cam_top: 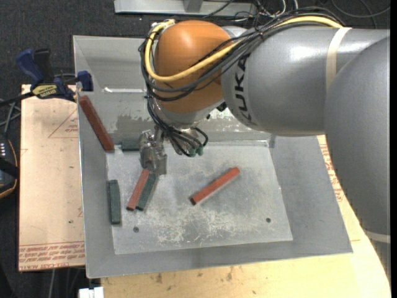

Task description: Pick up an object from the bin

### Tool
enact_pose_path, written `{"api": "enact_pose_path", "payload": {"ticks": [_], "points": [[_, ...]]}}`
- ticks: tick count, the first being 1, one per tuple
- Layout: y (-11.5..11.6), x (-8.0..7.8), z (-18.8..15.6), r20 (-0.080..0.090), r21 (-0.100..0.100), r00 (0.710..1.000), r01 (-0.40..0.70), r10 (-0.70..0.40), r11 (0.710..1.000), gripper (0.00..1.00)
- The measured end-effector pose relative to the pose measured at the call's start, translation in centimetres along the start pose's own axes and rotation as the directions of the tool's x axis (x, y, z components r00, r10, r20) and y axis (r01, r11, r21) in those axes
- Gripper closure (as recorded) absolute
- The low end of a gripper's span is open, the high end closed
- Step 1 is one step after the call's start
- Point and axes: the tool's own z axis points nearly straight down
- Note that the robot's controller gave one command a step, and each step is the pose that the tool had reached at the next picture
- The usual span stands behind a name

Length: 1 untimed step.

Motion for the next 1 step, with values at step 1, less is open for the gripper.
{"api": "enact_pose_path", "payload": {"ticks": [1], "points": [[0.0, 0.02, 0.03, -0.001, 0.0, 1.0, 0.0, 0.0, 1.0, 1.0]]}}
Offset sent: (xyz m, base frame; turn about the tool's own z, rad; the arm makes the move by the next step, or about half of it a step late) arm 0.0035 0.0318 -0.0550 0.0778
